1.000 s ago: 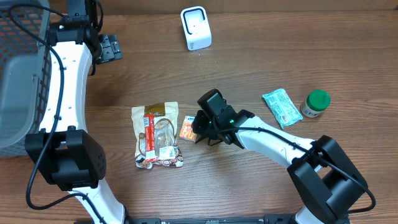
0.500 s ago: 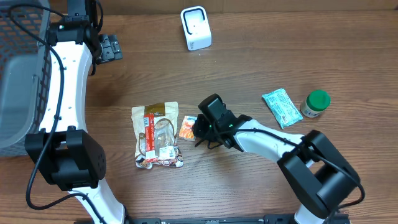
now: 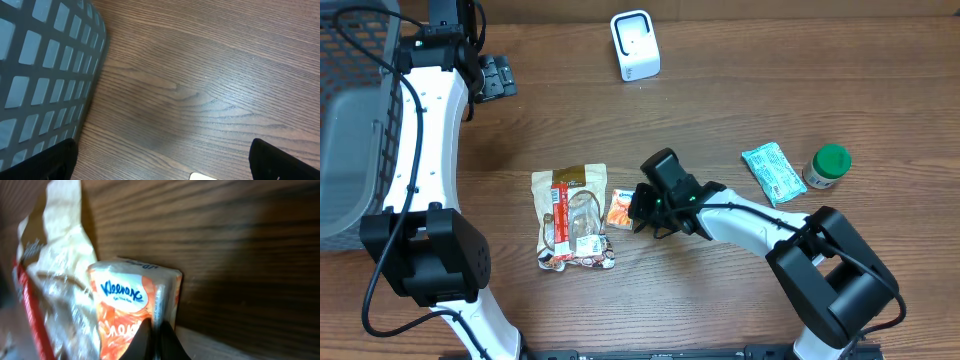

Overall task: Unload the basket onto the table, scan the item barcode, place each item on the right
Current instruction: 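Reach the right gripper to the orange Kleenex pack and grasp it, then lift the Kleenex pack and carry it toward the scanner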

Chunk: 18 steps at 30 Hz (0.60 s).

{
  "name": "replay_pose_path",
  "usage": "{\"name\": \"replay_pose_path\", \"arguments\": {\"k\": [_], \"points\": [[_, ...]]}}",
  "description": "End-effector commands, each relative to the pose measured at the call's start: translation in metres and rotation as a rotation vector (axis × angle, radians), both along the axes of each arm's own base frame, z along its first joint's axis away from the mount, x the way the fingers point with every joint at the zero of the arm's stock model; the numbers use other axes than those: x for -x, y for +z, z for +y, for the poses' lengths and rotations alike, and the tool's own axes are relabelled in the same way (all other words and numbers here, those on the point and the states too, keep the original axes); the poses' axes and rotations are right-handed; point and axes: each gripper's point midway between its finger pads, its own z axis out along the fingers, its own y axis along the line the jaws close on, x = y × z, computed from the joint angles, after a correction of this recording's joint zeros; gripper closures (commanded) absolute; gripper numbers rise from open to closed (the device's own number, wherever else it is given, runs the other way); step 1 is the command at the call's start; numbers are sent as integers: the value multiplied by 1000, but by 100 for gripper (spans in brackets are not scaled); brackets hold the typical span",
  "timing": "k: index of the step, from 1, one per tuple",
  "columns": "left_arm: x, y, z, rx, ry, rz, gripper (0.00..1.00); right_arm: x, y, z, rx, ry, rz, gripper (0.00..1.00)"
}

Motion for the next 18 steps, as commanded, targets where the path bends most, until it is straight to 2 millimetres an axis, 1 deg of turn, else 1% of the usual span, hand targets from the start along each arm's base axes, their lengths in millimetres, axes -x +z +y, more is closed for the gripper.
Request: {"name": "replay_pose_path", "arguments": {"k": [1,3,6,10,11,14,16,18], "points": [[0,1,1,-20,-14,3,0,10,34,8,-212,195,0,96],[0,1,1,-20,-14,3,0,9,60,7,-336,273,-24,96],[0,1,1,-20,-14,3,0,13,97,-2,-531,375,-33,96],[0,1,1,-20,-14,3,0,24,128,-12,-729,463,4,96],[0,1,1,-20,-14,3,0,29,141,-16,-810,508,7,96],[0,1,1,-20,-14,3,0,37,162,-26,-933,580,-10,96],[0,1,1,-20,-14,3,0,40,171,-32,-993,620,-37,96],[0,1,1,-20,-14,3,0,39,170,-37,-993,603,-38,96]]}}
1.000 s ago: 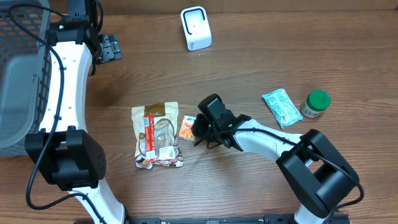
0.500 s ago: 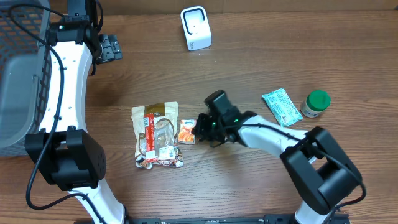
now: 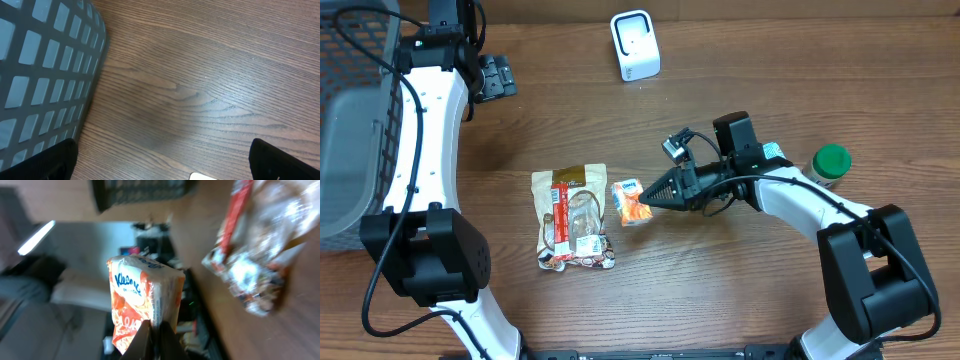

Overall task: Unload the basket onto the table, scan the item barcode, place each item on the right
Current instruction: 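Lift the Kleenex pack and carry it toward the scanner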

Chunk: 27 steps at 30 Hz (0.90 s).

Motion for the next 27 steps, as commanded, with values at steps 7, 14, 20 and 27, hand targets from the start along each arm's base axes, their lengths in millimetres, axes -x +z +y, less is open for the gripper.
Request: {"name": "replay_pose_path", "arguments": {"k": [7,14,20,27], "points": [[0,1,1,-20,-14,3,0,9,24,-39,-166,-6,-16,96],[0,1,1,-20,-14,3,0,21,20,-65,-160,-97,7,96],[-1,1,1,-20,-14,3,0,41,27,-74,-158,-128,7,96],[-1,1,1,-20,-14,3,0,48,40,-87,-156,-182,-7,96]]}}
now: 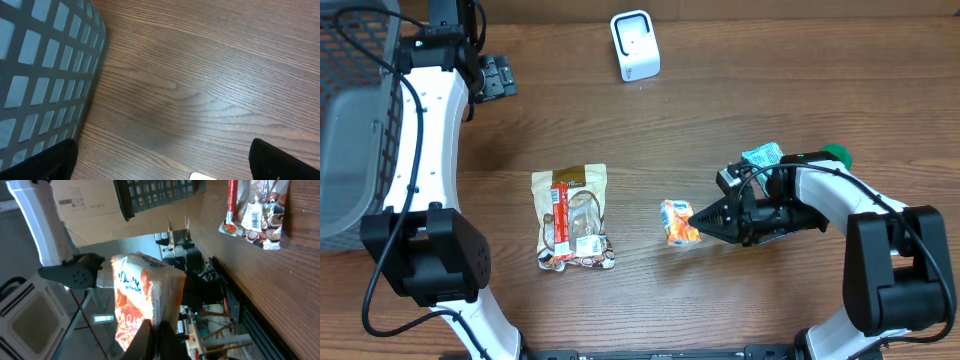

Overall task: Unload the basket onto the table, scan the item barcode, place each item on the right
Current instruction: 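Lift the Kleenex pack and carry it toward the scanner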

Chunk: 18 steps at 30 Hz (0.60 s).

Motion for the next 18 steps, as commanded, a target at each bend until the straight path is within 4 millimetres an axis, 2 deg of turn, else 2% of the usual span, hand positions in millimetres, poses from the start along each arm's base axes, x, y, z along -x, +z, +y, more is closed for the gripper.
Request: {"name": "replay_pose_path", "arguments": {"k": [1,5,18], "points": [[0,1,1,-20,-14,4,0,-5,15,-7,-46,-61,-218,96],[0,1,1,-20,-14,4,0,-6,19,-13,-42,-88,-225,96],[0,1,1,-20,-14,4,0,-7,19,-14,-42,-90,-221,96]]}}
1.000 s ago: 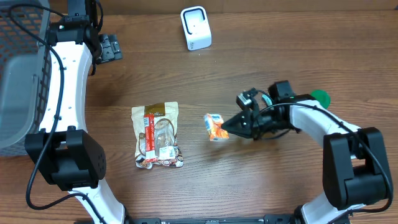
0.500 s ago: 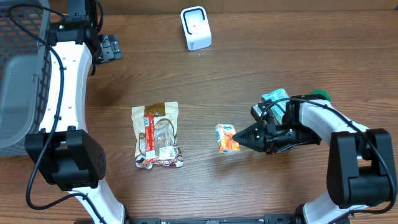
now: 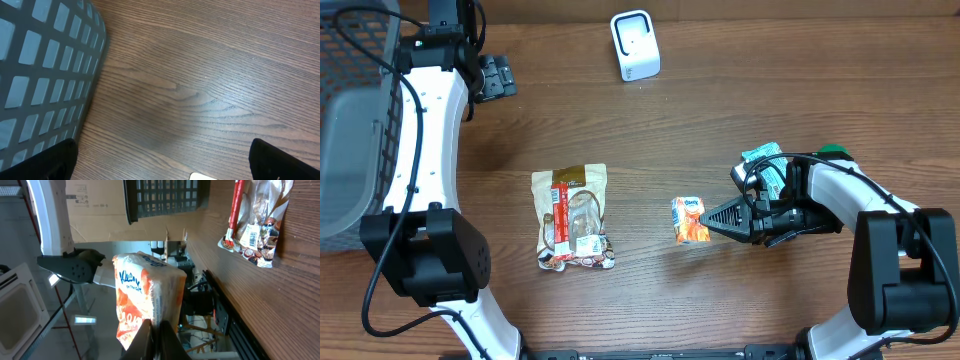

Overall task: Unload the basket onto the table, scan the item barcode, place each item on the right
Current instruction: 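Lift the Kleenex pack and carry it toward the scanner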

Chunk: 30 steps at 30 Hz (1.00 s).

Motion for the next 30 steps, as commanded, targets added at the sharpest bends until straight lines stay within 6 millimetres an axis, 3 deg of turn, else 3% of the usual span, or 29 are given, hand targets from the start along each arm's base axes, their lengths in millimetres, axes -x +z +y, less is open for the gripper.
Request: {"name": "replay_pose_path", "arguments": {"k": [1,20,30], "points": [[0,1,1,-20,-14,3,0,-5,10,-1,-28,-35,-76,96],[-1,1,1,-20,-14,3,0,-14,8,-12,-27,-83,-118,96],[0,1,1,-20,-14,3,0,-28,-4,-12,-34,-78,-377,96]]}}
